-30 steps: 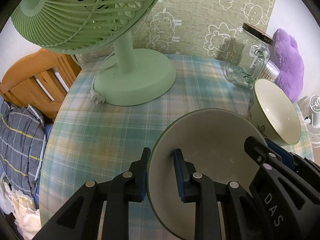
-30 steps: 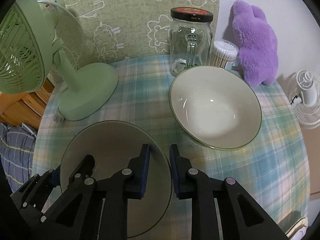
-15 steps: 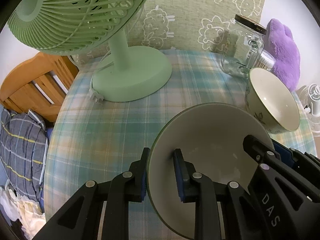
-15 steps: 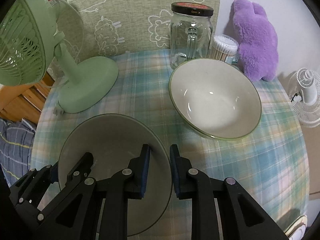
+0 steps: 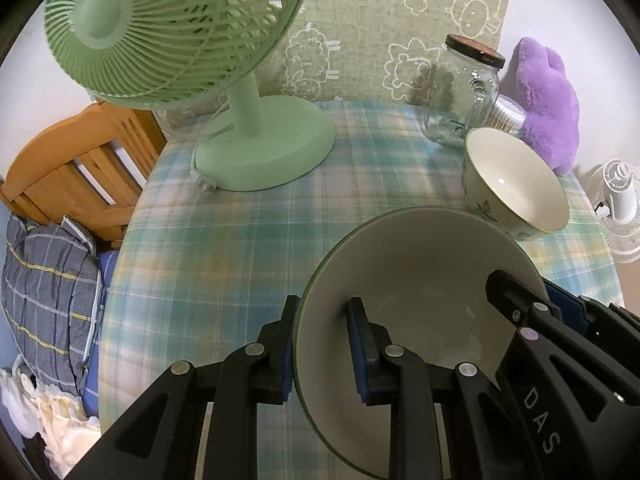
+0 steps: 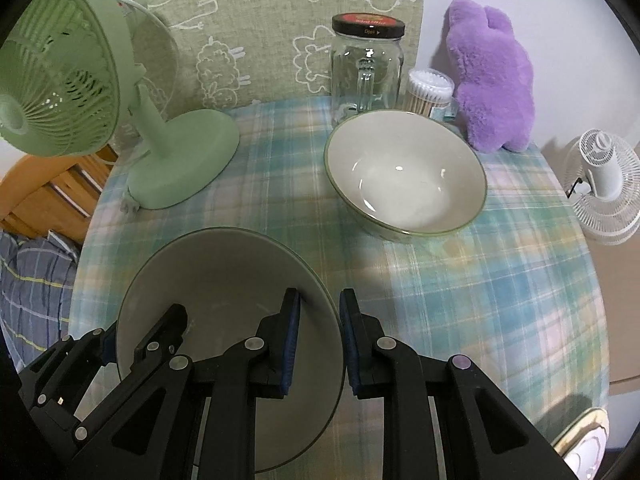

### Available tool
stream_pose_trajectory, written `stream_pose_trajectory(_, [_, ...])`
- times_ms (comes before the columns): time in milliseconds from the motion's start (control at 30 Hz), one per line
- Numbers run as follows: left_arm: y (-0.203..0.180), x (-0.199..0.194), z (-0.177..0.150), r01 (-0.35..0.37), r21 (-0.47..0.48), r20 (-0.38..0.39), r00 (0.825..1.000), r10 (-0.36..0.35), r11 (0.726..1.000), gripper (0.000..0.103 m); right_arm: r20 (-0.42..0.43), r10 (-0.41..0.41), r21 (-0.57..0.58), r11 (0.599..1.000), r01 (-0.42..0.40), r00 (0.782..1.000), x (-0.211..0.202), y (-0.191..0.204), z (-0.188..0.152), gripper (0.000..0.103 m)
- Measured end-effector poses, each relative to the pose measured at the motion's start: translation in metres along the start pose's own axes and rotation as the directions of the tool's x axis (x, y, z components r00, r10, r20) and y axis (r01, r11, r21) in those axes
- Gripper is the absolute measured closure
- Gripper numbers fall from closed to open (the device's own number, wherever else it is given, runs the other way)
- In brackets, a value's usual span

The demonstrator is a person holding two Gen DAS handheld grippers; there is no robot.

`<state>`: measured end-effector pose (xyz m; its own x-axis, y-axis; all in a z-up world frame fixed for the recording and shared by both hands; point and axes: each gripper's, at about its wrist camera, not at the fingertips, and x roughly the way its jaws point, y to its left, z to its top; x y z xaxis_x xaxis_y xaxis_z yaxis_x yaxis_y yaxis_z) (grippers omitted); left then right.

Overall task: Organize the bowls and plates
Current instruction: 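Lift the grey-green plate with both tools and carry it toward the red-rimmed plates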

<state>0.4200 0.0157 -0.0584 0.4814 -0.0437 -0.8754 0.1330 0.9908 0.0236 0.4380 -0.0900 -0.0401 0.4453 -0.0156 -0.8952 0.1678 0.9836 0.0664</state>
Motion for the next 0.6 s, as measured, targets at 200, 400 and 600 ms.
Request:
stream_pose_trajectory(200, [0.001, -0.025, -0.008, -0.006, -0.009, 0.024, 1.0, 0.007, 1.0, 0.082, 0.019, 0.008, -0.003, 1.0, -0.008, 1.0, -0.024, 0.0, -0.009, 0.079])
stream_pose_trajectory(400, [-0.001, -0.057, -0.016, -0.012, -0.028, 0.058, 0.998, 0.014, 1.0, 0.082, 0.048, 0.023, -0.012, 1.0, -0.022, 0.999, -0.056, 0.0, -0.017, 0.079])
stream_pose_trajectory(600, [-0.006, -0.088, -0.028, -0.017, -0.044, 0.081, 0.996, 0.021, 0.999, 0.082, 0.073, 0.036, -0.014, 0.999, -0.035, 0.997, -0.086, -0.008, -0.026, 0.079])
